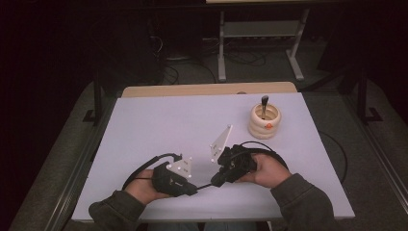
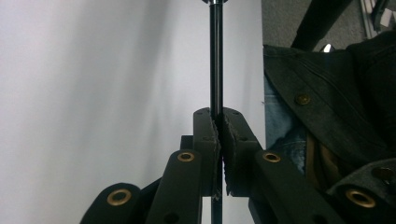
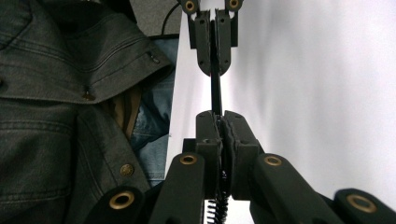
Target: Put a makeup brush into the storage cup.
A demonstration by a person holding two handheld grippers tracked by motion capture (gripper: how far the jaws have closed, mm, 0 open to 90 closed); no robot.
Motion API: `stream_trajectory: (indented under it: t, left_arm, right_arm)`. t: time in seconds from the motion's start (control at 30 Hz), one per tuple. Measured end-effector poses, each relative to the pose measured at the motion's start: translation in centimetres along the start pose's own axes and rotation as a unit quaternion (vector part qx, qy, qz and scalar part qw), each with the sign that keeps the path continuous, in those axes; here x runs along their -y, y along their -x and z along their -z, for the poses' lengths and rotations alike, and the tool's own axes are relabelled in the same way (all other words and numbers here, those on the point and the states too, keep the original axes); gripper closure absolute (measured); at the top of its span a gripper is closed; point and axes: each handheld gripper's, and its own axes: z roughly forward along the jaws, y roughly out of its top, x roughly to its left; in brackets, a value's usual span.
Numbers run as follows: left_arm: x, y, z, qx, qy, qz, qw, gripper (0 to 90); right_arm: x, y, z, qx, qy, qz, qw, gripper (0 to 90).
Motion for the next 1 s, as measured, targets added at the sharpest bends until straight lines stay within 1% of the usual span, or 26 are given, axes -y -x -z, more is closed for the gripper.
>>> stream_trajectory:
  t: [0.03, 0.07, 0.1, 0.13, 0.17, 0.2, 0.23, 0.27, 0.3, 0.37, 0.4, 0.43, 0.47, 0.5, 0.53, 0.57, 0.63, 0.67, 0.7, 0.77, 0.8, 0.83, 0.87, 0.9, 0.93, 1.0]
  left_arm:
    - [0.0, 0.0, 0.0, 0.0, 0.0, 0.0, 1.0, 85.2]
    - [0.1, -0.1, 0.3, -0.007, 0.009, 0.006, 0.9999, 85.3]
    - [0.2, -0.2, 0.4, -0.01, 0.013, 0.006, 0.9998, 85.4]
    - [0.3, -0.2, 0.5, -0.013, 0.016, 0.007, 0.9998, 85.4]
    - [0.4, -0.2, 0.6, -0.019, 0.019, 0.008, 0.9996, 85.4]
    - [0.5, -0.3, 0.7, -0.022, 0.026, 0.013, 0.9993, 85.5]
    - [0.5, -0.3, 0.7, -0.022, 0.026, 0.013, 0.9993, 85.5]
    - [0.6, -0.4, 0.8, -0.025, 0.035, 0.021, 0.9988, 85.5]
    - [0.6, -0.4, 0.9, -0.029, 0.041, 0.026, 0.9984, 85.5]
    - [0.7, -0.5, 1.0, -0.031, 0.046, 0.027, 0.9981, 85.6]
    - [0.7, -0.5, 1.1, -0.034, 0.06, 0.034, 0.9971, 85.6]
    - [0.7, -0.5, 1.1, -0.034, 0.06, 0.034, 0.9971, 85.6]
    - [0.7, -0.5, 1.1, -0.036, 0.061, 0.036, 0.9968, 85.6]
    - [0.6, -0.6, 1.1, -0.039, 0.064, 0.035, 0.9966, 85.6]
    - [0.6, -0.7, 1.2, -0.04, 0.072, 0.04, 0.9958, 85.7]
    - [0.6, -0.7, 1.2, -0.04, 0.072, 0.04, 0.9958, 85.6]
    - [0.4, -0.9, 1.2, -0.04, 0.08, 0.043, 0.9951, 85.6]
    - [0.4, -0.9, 1.2, -0.042, 0.083, 0.046, 0.9946, 85.6]
    - [0.3, -0.9, 1.2, -0.041, 0.084, 0.048, 0.9945, 85.7]
    - [0.3, -1.0, 1.2, -0.043, 0.083, 0.046, 0.9946, 85.7]
    - [0.2, -1.0, 1.1, -0.043, 0.083, 0.045, 0.9946, 85.7]
    - [0.1, -1.1, 1.0, -0.043, 0.082, 0.046, 0.9946, 85.7]
    - [0.1, -1.1, 1.0, -0.043, 0.082, 0.046, 0.9946, 85.7]
    - [0.1, -1.2, 0.9, -0.042, 0.083, 0.047, 0.9946, 85.7]
    - [0.0, -1.2, 0.9, -0.04, 0.083, 0.047, 0.9947, 85.7]
    - [-0.1, -1.1, 0.7, -0.038, 0.077, 0.044, 0.9953, 85.6]
  right_arm:
    - [0.0, 0.0, 0.0, 0.0, 0.0, 0.0, 1.0, 84.0]
    - [0.2, 0.2, 0.4, 0.012, 0.02, -0.008, 0.9997, 76.9]
    - [0.5, 0.3, 0.7, 0.015, 0.039, -0.026, 0.9988, 72.5]
    - [0.7, 0.4, 0.9, 0.013, 0.051, -0.038, 0.9979, 67.9]
    - [1.2, 0.4, 1.2, 0.019, 0.065, -0.047, 0.9966, 64.5]
    - [1.8, 0.6, 1.4, 0.025, 0.083, -0.053, 0.9948, 64.3]
    - [1.8, 0.6, 1.4, 0.025, 0.083, -0.053, 0.9948, 64.3]
    - [2.7, 0.4, 1.8, 0.031, 0.105, -0.074, 0.9912, 61.1]
    - [3.1, 0.4, 2.0, 0.032, 0.121, -0.083, 0.9887, 60.6]
    - [3.8, 0.3, 2.1, 0.04, 0.147, -0.091, 0.9841, 58.6]
    - [4.1, 0.4, 2.1, 0.045, 0.156, -0.092, 0.9824, 58.3]
    - [4.1, 0.4, 2.1, 0.045, 0.156, -0.092, 0.9824, 58.3]
    - [4.4, 0.2, 2.1, 0.045, 0.166, -0.099, 0.9801, 58.2]
    - [4.6, 0.2, 2.0, 0.048, 0.183, -0.103, 0.9765, 58.3]
    - [4.7, 0.2, 1.9, 0.049, 0.191, -0.103, 0.9748, 58.8]
    - [4.8, 0.2, 1.8, 0.049, 0.201, -0.106, 0.9725, 58.8]
    - [4.9, 0.2, 1.6, 0.044, 0.218, -0.11, 0.9686, 59.9]
    - [4.9, 0.3, 1.5, 0.045, 0.22, -0.108, 0.9684, 60.2]
    - [4.9, 0.4, 1.2, 0.044, 0.225, -0.111, 0.9671, 60.2]
    - [4.9, 0.4, 1.2, 0.041, 0.227, -0.112, 0.9666, 60.6]
    - [4.9, 0.5, 1.0, 0.042, 0.232, -0.11, 0.9654, 64.1]
    - [4.9, 0.6, 1.0, 0.035, 0.237, -0.11, 0.9646, 65.9]
    - [4.9, 0.6, 1.0, 0.035, 0.237, -0.11, 0.9646, 65.9]
    - [4.8, 0.7, 1.0, 0.03, 0.241, -0.11, 0.9639, 71.4]
    - [4.8, 0.7, 1.0, 0.03, 0.241, -0.107, 0.9642, 74.4]
    - [4.8, 0.9, 1.0, 0.025, 0.243, -0.11, 0.9635, 79.6]
